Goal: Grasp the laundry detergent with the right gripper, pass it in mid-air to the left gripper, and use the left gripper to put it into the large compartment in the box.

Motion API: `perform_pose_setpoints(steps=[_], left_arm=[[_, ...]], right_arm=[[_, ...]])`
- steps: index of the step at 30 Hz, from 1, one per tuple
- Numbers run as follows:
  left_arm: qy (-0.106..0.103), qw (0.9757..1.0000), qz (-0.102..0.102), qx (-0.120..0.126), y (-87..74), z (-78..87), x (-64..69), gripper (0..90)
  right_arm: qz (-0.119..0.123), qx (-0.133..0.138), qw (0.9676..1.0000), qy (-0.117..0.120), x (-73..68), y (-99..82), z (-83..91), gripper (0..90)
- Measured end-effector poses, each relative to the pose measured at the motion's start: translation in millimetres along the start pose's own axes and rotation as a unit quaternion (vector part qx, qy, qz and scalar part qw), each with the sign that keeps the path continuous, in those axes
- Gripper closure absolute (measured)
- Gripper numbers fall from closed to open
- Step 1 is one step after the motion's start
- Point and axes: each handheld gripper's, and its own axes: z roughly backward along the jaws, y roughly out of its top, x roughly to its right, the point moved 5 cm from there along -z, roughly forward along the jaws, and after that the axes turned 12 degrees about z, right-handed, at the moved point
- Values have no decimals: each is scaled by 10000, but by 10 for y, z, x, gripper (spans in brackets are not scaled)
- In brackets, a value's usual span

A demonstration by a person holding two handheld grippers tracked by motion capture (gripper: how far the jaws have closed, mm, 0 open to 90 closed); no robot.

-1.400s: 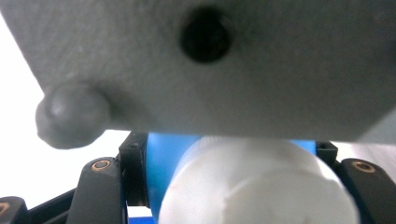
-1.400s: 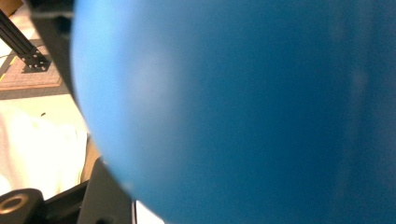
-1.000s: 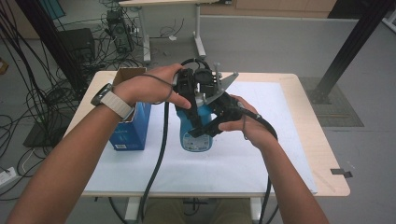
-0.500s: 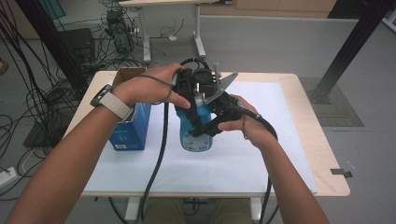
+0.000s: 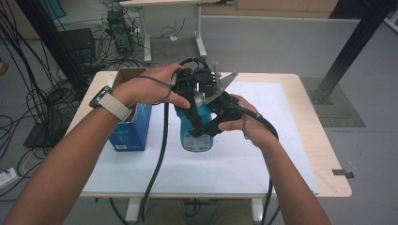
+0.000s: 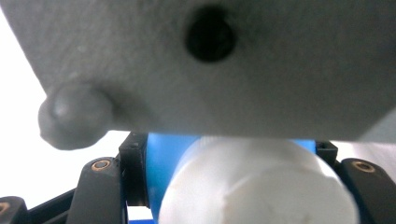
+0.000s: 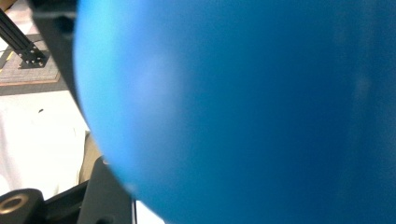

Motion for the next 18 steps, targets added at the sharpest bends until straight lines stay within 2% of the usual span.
perform_pose_setpoints(steps=[6,8,9,11,12,13,15,16,17,18], left_arm=[[-11,10000,0,9,-7,-5,-5,375],[-24,10000,33,24,-5,-10,-4,376],[-19,10000,9,8,-5,-8,-7,376],[-20,10000,15,29,-3,-10,-9,376],[-26,10000,24,25,-4,-11,-8,376],[-29,10000,34,42,-4,-12,-9,376],[-30,10000,26,37,-5,-11,-9,376],[-39,10000,42,30,-6,-9,-10,376],[-38,10000,52,25,-7,-8,-10,375],[-37,10000,65,32,-8,-8,-9,375]], right_arm=[[-34,-34,10000,7,-6,4,-3,436],[92,13,10000,12,12,-5,-11,435],[3,-15,10000,22,1,-3,-6,435],[0,-17,10000,20,0,-3,-5,436],[142,22,9999,15,23,-10,-11,436],[8,-6,10000,30,4,-4,-7,436],[17,-18,10000,32,6,-5,-6,435],[101,5,9999,29,18,-8,-10,435],[34,-19,10000,34,8,-4,-5,435],[207,41,9998,24,31,-6,-14,435]])
